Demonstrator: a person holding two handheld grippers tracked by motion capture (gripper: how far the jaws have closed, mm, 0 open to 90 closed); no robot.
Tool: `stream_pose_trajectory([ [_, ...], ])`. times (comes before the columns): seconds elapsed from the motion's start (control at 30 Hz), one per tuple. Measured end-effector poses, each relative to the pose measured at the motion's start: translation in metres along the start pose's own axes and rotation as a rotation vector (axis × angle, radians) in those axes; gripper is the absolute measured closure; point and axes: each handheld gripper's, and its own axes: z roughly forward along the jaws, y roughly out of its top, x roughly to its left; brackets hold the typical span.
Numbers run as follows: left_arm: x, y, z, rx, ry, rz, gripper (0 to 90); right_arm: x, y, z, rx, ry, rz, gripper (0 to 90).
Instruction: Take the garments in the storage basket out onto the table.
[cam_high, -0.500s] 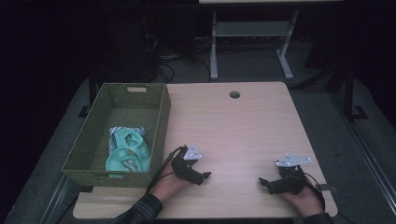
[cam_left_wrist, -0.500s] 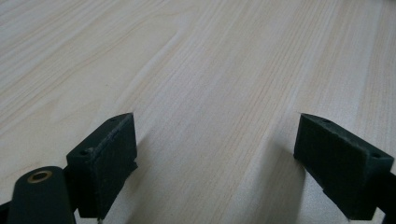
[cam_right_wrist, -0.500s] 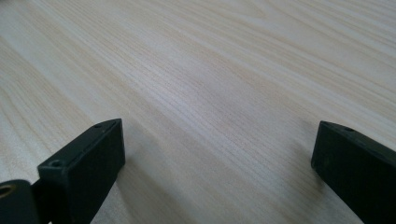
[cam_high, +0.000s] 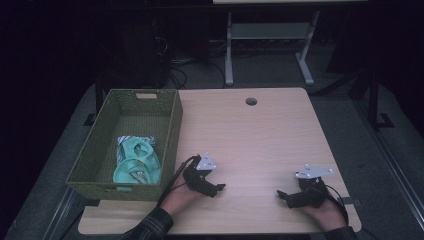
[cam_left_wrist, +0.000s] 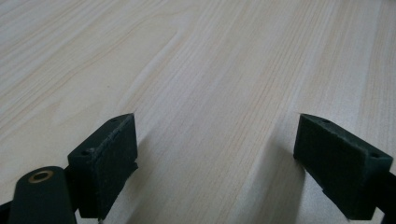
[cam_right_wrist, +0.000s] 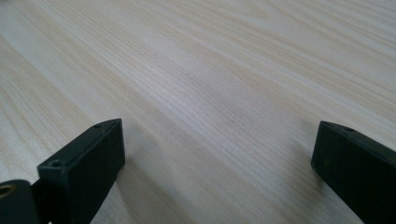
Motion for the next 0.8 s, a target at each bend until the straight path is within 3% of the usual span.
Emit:
stream_pose_trajectory([
  [0.6,0.000,0.006,-0.006,0.030,0.006,-0.027,13.0,0.000,0.000,0.000,-0.002,0.000,0.001,2.2],
  [0.8,0.001,0.008,-0.011,0.020,0.009,-0.043,13.1,0.000,0.000,0.000,-0.002,0.000,0.000,2.2],
])
